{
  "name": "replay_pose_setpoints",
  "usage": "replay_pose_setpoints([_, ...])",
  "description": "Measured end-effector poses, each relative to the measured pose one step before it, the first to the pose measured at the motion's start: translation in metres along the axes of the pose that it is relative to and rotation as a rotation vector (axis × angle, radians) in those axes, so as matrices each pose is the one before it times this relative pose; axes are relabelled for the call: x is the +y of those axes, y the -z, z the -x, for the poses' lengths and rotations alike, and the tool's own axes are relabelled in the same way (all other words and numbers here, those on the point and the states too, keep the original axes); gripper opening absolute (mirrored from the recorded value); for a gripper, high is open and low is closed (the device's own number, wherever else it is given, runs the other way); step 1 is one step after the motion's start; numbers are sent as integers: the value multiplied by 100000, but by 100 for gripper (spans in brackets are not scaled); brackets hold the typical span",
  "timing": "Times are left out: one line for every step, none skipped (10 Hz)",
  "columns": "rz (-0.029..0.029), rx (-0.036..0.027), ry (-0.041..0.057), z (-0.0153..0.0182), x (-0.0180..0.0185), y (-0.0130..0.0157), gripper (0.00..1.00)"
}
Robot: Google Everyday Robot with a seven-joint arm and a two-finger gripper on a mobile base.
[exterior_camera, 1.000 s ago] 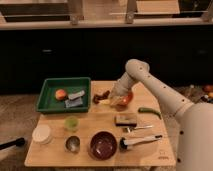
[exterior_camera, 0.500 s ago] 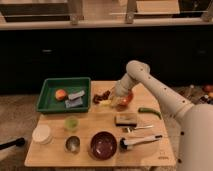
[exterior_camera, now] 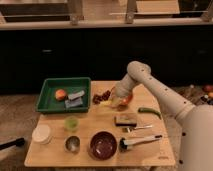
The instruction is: Place banana in table surface
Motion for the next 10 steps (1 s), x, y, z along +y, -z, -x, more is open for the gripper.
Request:
replay_pose_setpoints([343,-171,195,45,23,-191,53])
replay_pose_setpoints([205,-216,0,-26,220,-84,49])
replay_pose_setpoints([-37,-191,49,-46,79,32,41])
replay_pose_setpoints([-139,-298,-203,-210,167,71,31])
replay_pose_setpoints([-22,-219,62,-52,-8,-52,28])
replay_pose_setpoints([72,-224,262,33,-41,-90,27])
replay_pose_setpoints([250,-149,144,-76,134,-149,25])
replay_pose_setpoints([-248,-183,-158,-151,50,128,29])
replay_pose_setpoints([-212,-117,-107,-111,35,122,36])
replay_pose_setpoints([65,-185,57,-117,34,29,42])
